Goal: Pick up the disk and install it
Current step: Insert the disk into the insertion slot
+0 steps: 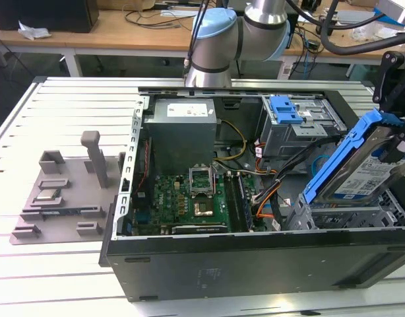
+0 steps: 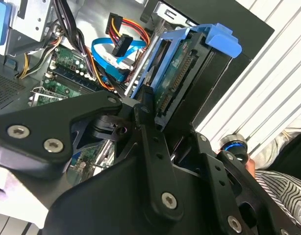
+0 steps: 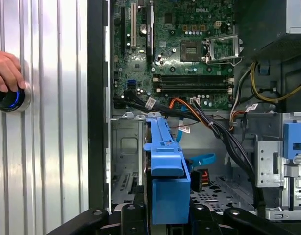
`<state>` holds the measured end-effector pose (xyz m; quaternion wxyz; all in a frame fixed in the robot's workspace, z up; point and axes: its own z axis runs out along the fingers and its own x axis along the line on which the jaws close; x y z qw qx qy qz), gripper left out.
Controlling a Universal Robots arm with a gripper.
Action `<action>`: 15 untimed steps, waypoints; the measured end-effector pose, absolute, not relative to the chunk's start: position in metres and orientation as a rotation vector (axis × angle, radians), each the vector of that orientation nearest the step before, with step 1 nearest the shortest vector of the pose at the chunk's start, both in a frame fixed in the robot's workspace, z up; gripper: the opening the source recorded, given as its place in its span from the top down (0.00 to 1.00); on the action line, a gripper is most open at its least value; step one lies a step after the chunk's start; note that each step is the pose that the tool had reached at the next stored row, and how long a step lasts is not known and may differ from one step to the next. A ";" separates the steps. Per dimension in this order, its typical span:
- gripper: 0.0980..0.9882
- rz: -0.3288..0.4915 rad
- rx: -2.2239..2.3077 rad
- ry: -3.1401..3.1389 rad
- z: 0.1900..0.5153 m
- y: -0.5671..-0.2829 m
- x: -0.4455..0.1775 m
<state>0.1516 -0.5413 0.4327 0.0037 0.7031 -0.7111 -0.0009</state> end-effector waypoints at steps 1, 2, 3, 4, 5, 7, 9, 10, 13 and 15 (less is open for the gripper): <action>0.70 -0.003 2.204 -2.229 0.432 -0.541 0.152; 0.70 -0.003 2.204 -2.229 0.432 -0.541 0.152; 0.70 -0.003 2.204 -2.229 0.431 -0.541 0.152; 0.70 -0.003 2.204 -2.228 0.430 -0.542 0.152; 0.70 -0.002 2.204 -2.228 0.428 -0.542 0.152; 0.70 -0.002 2.204 -2.228 0.426 -0.542 0.152; 0.70 -0.002 2.204 -2.228 0.425 -0.542 0.152; 0.70 -0.003 2.204 -2.229 0.423 -0.542 0.152; 0.70 -0.003 2.204 -2.229 0.424 -0.542 0.152; 0.70 -0.004 2.204 -2.229 0.427 -0.542 0.152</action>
